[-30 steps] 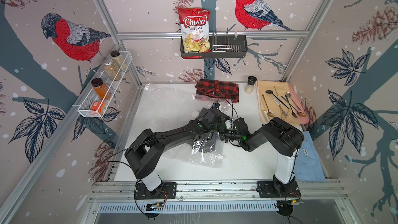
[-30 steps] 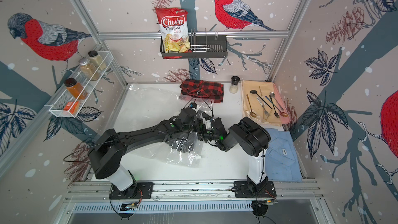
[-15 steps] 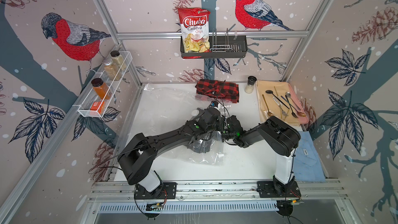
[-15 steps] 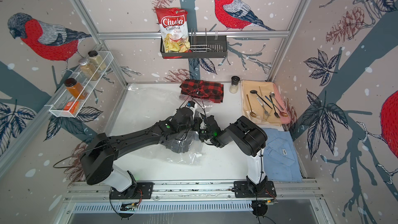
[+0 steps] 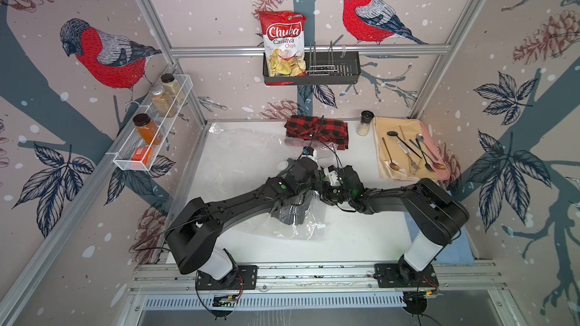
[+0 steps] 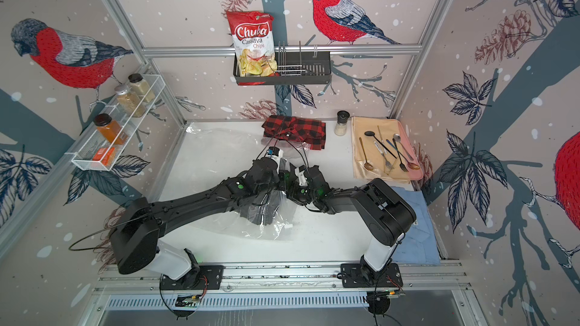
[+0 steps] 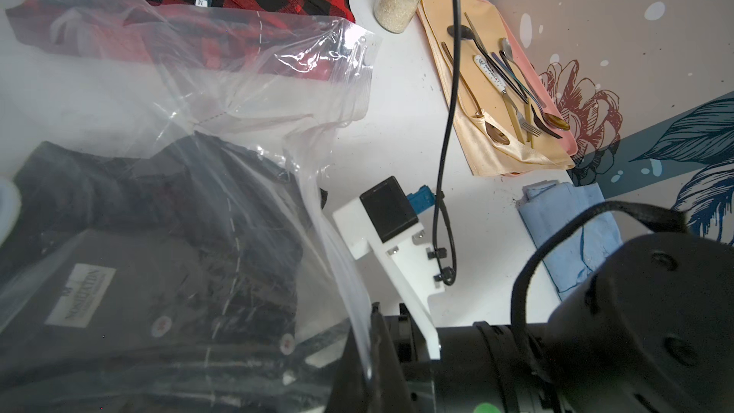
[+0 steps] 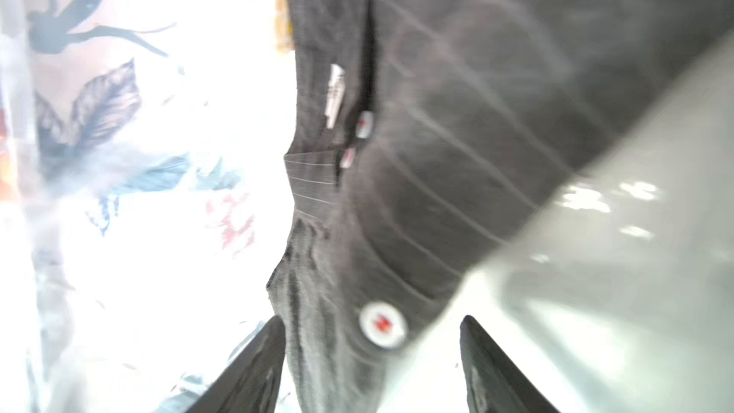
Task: Place the folded shirt into the vacuum bag
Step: Place the shirt in the vacuum bag.
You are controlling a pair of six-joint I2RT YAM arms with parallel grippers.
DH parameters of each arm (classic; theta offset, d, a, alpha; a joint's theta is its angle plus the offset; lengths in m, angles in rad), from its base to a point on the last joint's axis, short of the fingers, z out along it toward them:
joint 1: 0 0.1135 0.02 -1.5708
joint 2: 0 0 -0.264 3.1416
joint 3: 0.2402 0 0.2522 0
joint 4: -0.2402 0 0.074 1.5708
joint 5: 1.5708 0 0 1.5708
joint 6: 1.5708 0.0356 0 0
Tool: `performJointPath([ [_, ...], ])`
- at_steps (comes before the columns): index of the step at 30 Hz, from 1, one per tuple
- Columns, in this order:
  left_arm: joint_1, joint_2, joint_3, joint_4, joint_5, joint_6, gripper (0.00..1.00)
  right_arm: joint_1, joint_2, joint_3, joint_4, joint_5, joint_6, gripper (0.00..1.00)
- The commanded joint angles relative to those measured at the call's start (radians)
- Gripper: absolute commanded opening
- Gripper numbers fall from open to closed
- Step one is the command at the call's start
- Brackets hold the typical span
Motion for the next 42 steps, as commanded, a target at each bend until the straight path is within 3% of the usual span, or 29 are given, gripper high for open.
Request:
performJointPath([
  [1,0.002,-0.008,0.001,0.035,0.000,0.000,0.00,-0.008,0.013,0.008,-0.029,0.023,-0.022,0.69],
  [3,0.002,-0.005,0.001,0.045,0.009,-0.003,0.00,-0.009,0.040,0.028,-0.029,0.024,-0.023,0.63],
  [9,0.002,0.000,-0.018,0.064,0.046,-0.005,0.00,-0.009,0.139,0.048,0.123,-0.020,0.038,0.21],
  [15,-0.006,-0.020,-0.033,0.115,0.067,-0.013,0.00,0.007,0.212,0.086,0.263,-0.017,0.108,0.06],
  [25,-0.018,-0.062,-0.056,0.150,0.092,-0.012,0.00,0.069,0.379,0.168,0.466,0.006,0.230,0.01],
  [42,-0.020,-0.049,-0.065,0.158,0.088,-0.025,0.00,0.097,0.355,0.200,0.384,0.037,0.215,0.04],
])
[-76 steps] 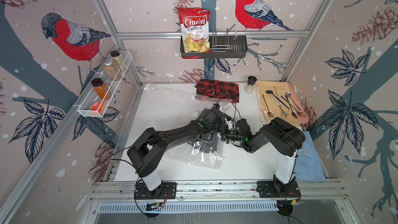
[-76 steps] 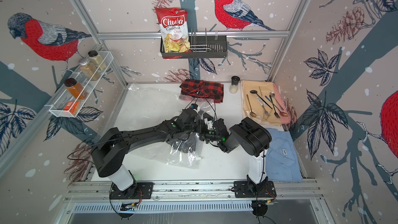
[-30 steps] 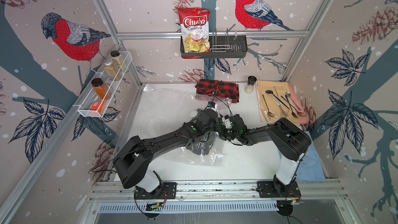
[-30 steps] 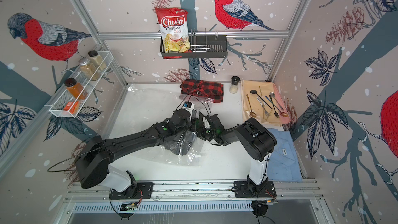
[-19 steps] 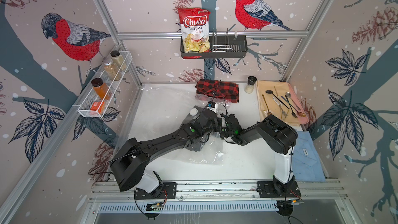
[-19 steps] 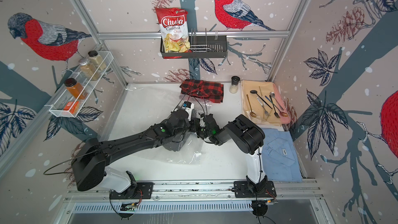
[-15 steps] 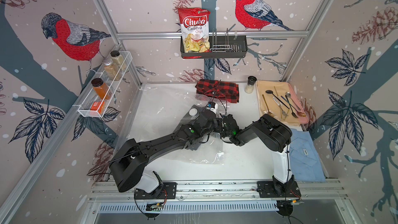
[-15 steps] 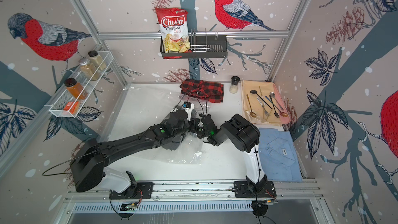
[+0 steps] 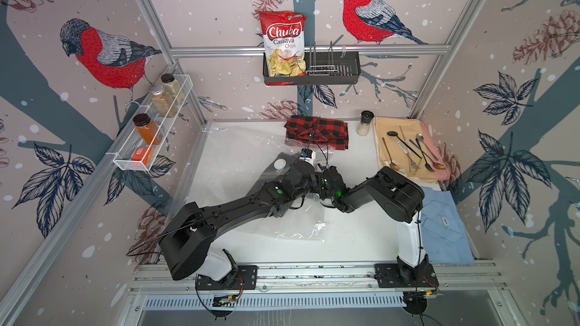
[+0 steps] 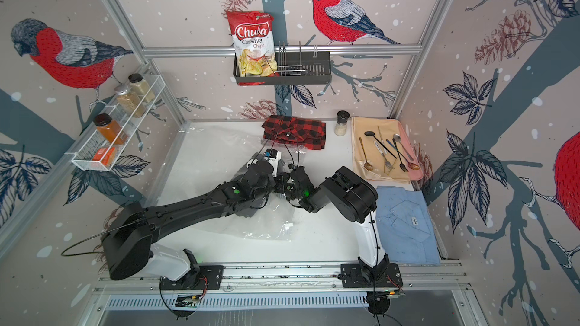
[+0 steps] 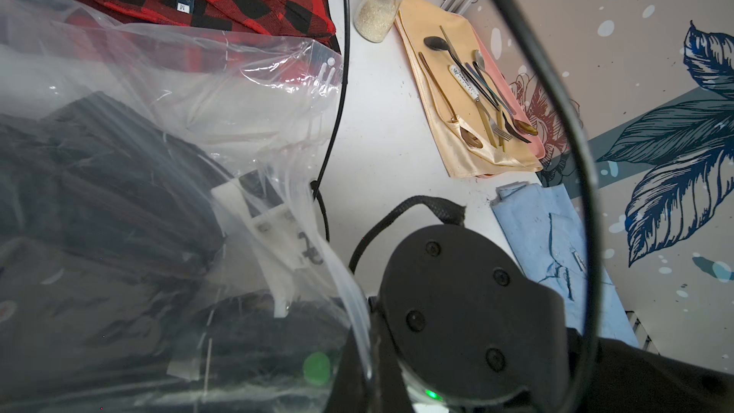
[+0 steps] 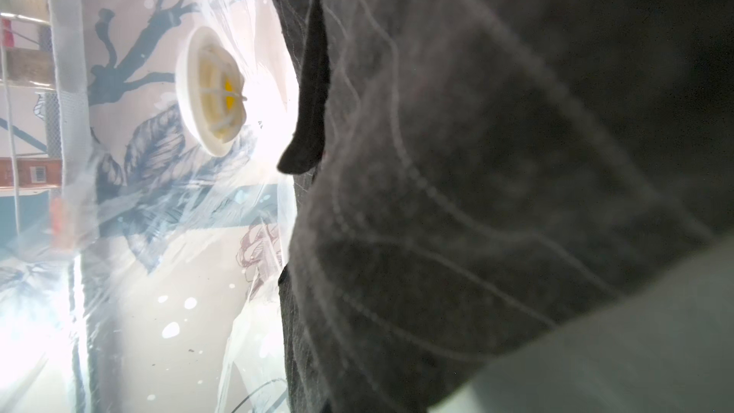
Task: Place the folded shirt into the vacuum bag
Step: Place the shirt in the vacuum bag.
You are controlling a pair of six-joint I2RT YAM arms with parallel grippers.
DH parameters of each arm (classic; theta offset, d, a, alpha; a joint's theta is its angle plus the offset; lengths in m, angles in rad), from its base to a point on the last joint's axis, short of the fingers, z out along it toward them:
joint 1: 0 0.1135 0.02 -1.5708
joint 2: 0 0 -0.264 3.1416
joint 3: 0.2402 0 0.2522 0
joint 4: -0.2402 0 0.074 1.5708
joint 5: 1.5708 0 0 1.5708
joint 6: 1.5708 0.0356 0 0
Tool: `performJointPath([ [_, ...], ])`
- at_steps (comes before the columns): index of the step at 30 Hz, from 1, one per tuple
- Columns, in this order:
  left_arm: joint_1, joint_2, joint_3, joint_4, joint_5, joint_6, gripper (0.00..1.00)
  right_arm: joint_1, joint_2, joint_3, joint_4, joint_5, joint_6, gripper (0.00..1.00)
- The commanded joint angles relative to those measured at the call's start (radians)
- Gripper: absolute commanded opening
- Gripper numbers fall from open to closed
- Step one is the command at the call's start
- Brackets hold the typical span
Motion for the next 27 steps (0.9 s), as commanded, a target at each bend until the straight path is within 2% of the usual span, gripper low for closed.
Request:
performJointPath([
  [1,-0.006,0.003,0.002,0.085,0.057,-0.009,0.00,0.005,0.002,0.033,-0.023,0.003,-0.002,0.04],
  [5,-0.008,0.003,-0.012,0.106,0.067,-0.021,0.00,0.010,0.018,0.083,-0.061,0.019,-0.010,0.05],
  [11,-0.008,-0.006,-0.007,0.088,0.049,-0.013,0.00,0.018,0.032,0.130,-0.076,0.021,-0.010,0.12],
  [14,-0.006,-0.018,-0.013,0.078,0.028,-0.008,0.00,0.007,-0.017,0.074,-0.073,0.022,-0.026,0.19],
  [23,0.014,-0.019,-0.027,0.081,0.043,-0.004,0.00,0.006,-0.171,-0.127,-0.083,0.058,-0.099,0.50],
  [27,0.018,-0.012,-0.022,0.081,0.056,-0.001,0.00,-0.004,-0.121,-0.126,-0.022,0.048,-0.066,0.53],
])
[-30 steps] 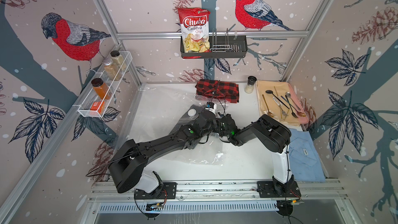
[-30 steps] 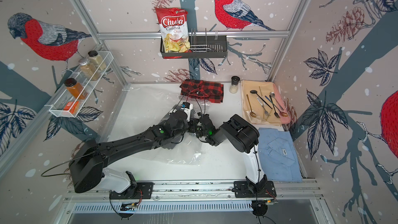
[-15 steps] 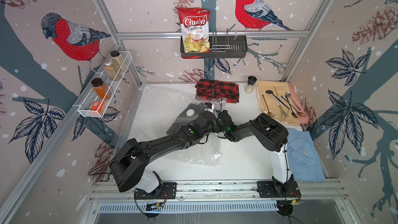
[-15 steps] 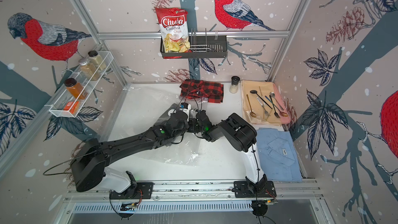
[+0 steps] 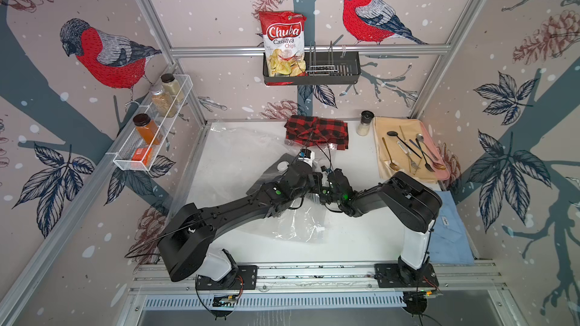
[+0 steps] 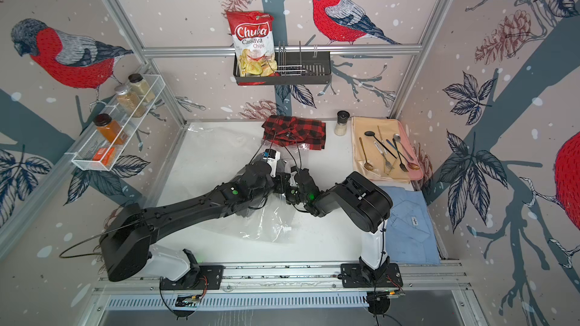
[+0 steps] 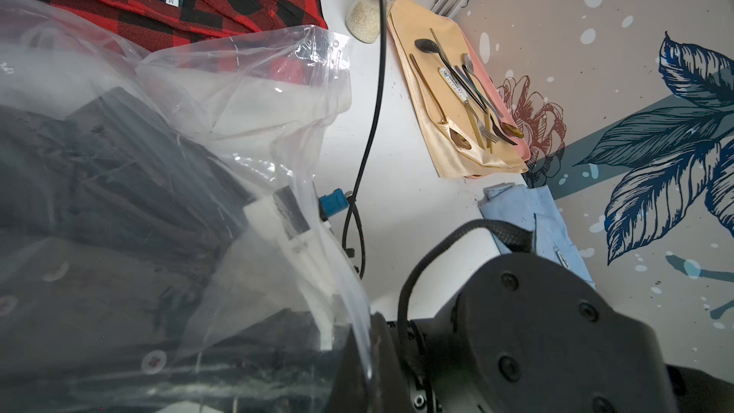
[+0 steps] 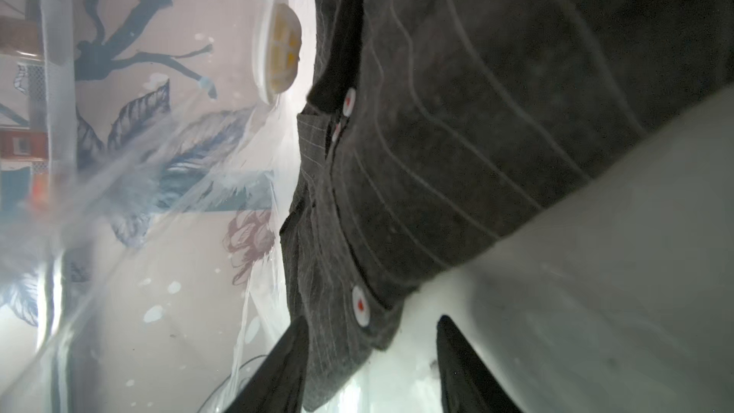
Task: Place the folded shirt into the vacuum bag
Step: Place the shirt in the vacuum bag.
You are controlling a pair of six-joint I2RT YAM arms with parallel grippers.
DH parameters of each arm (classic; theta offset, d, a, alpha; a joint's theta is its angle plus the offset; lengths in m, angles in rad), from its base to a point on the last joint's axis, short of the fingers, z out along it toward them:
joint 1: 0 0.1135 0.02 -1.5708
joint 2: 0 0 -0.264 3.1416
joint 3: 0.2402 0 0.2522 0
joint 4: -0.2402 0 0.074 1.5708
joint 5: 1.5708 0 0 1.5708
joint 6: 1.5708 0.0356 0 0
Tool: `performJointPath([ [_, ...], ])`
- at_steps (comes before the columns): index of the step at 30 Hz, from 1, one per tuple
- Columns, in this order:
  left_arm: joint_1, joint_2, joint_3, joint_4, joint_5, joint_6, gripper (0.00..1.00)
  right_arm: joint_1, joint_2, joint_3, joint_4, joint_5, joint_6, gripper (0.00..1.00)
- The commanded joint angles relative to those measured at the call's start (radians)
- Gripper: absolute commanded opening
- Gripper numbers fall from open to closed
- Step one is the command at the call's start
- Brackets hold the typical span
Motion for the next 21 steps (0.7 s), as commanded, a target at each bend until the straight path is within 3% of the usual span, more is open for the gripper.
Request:
performJointPath([
  [1,0.004,0.004,0.004,0.049,0.030,0.016,0.00,-0.009,0.049,0.016,0.067,0.008,0.012,0.52],
  [5,0.004,0.003,0.006,0.058,0.044,0.016,0.00,-0.005,0.173,0.140,0.075,-0.040,0.056,0.40],
  [10,0.006,-0.006,0.013,0.034,0.028,0.024,0.00,0.002,0.212,0.229,0.057,-0.077,0.061,0.40],
  [21,0.073,-0.036,-0.012,0.021,-0.007,0.051,0.00,-0.111,-0.215,-0.154,-0.076,-0.022,-0.082,0.72],
])
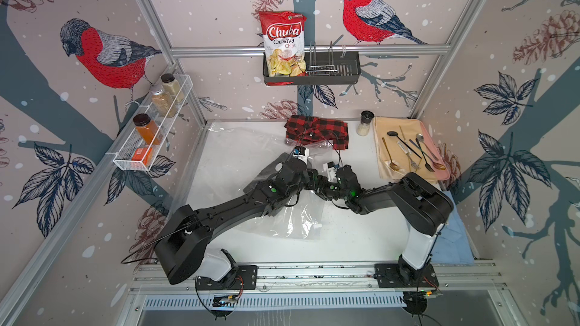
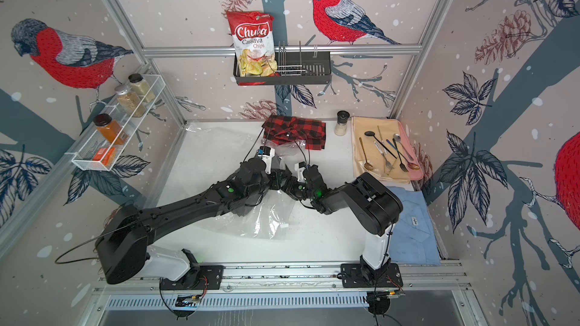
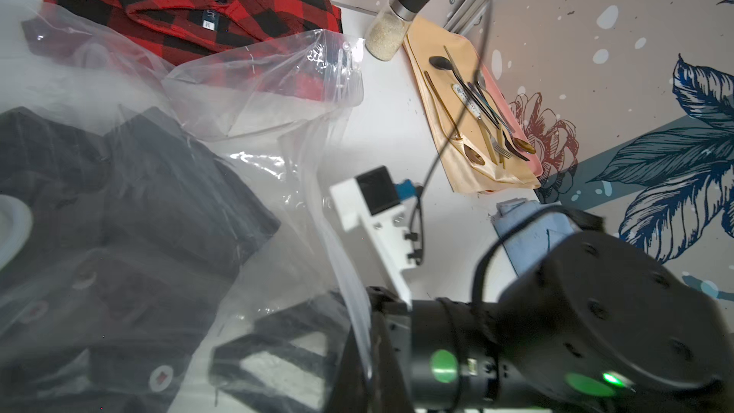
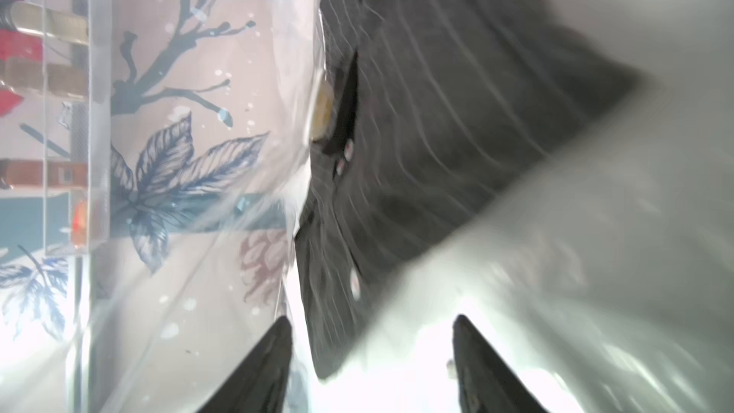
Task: Place the folded shirt into the vacuum bag
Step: Place the shirt in the vacuum bag.
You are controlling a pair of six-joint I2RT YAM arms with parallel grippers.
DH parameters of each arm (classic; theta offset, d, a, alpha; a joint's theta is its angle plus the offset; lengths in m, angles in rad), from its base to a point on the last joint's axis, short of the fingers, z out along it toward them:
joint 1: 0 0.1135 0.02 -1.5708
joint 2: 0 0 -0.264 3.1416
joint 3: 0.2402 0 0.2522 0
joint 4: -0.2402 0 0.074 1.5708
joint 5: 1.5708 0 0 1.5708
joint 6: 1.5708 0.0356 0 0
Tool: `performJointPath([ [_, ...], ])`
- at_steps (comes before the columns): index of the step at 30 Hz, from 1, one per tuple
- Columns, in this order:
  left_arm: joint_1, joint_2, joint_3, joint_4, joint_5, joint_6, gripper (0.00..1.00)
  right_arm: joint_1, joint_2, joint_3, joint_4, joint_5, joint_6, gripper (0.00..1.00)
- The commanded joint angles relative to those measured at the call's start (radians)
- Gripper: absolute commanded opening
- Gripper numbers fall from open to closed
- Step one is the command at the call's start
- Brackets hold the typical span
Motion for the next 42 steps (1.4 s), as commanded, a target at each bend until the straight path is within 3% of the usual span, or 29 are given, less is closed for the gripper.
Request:
performJointPath([
  [1,0.014,-0.008,0.003,0.022,-0.008,0.026,0.00,-0.031,-0.090,-0.072,-0.058,-0.001,-0.064,0.73],
  [6,0.018,-0.012,0.003,0.024,0.030,0.030,0.00,-0.101,-0.141,-0.096,-0.073,-0.019,-0.078,0.72],
  [13,0.017,-0.044,-0.003,0.037,0.090,0.042,0.00,-0.107,-0.025,0.107,-0.173,0.040,-0.091,0.63],
  [18,0.017,-0.071,0.005,0.016,0.089,0.054,0.00,-0.098,0.083,0.189,-0.213,0.115,-0.063,0.64],
  [26,0.017,-0.083,0.014,-0.004,0.094,0.067,0.00,-0.043,0.137,0.212,-0.195,0.195,-0.037,0.70],
  [28,0.017,-0.086,0.011,0.007,0.111,0.062,0.00,-0.035,0.163,0.219,-0.144,0.203,-0.024,0.62],
  [32,0.010,-0.098,0.005,0.017,0.126,0.057,0.00,-0.033,0.234,0.254,0.021,0.177,0.002,0.28],
  [35,-0.002,-0.107,0.007,0.017,0.126,0.059,0.00,-0.020,0.263,0.292,0.080,0.176,0.012,0.13],
  [42,-0.038,-0.112,0.025,0.007,0.114,0.073,0.00,0.014,0.325,0.383,0.143,0.193,0.050,0.08],
])
